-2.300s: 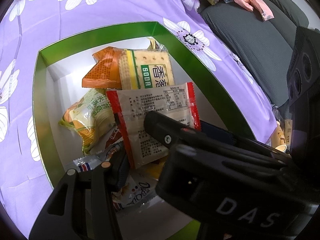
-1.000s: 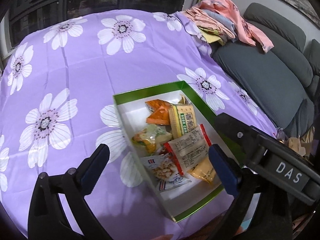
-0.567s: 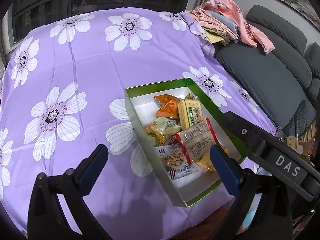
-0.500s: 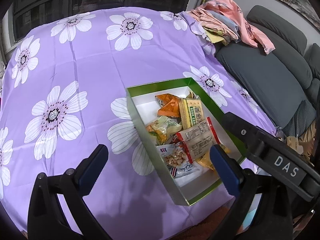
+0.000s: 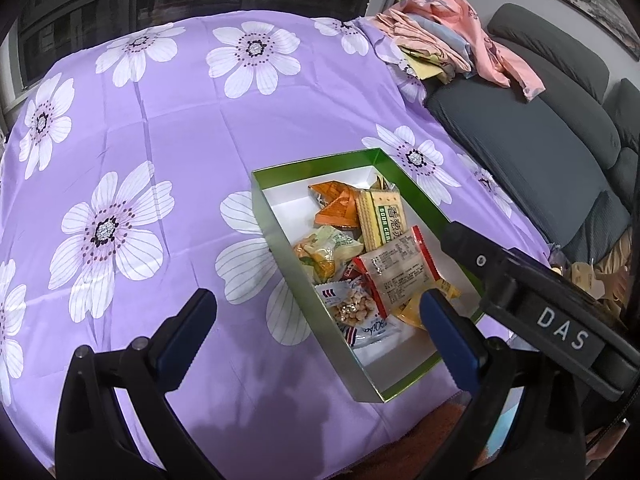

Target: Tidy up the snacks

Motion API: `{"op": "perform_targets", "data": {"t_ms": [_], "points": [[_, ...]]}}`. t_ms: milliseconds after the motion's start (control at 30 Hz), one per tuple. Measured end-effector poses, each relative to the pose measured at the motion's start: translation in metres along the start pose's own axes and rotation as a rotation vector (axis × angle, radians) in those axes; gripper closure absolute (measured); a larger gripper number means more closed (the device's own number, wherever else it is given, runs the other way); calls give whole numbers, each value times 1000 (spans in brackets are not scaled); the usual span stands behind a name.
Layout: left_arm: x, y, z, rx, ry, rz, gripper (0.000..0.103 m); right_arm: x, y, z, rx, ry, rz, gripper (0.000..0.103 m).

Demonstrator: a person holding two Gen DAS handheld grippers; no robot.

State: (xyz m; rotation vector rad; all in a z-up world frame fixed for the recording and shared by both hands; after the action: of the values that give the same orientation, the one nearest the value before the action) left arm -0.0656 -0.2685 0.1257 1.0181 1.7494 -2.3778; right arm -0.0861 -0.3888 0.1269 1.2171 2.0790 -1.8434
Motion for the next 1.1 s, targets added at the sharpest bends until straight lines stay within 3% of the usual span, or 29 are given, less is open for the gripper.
{"op": "perform_targets", "data": {"t_ms": [1100], "points": [[3, 3, 1, 12, 5, -21, 1, 1, 4, 5, 31, 14, -14, 16]]}}
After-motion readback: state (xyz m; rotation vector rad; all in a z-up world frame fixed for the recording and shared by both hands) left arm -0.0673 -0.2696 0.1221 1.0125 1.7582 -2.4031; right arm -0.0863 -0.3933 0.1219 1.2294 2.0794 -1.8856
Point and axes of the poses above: each gripper's, at about its wrist camera, not at the fingertips, and y roughly the way its jaws point, z to its right, x to its underside, the point moved 4 cm from there along y, roughly the way its jaws point, and after that the axes turned 15 degrees about -z, right-handed, at the moved point
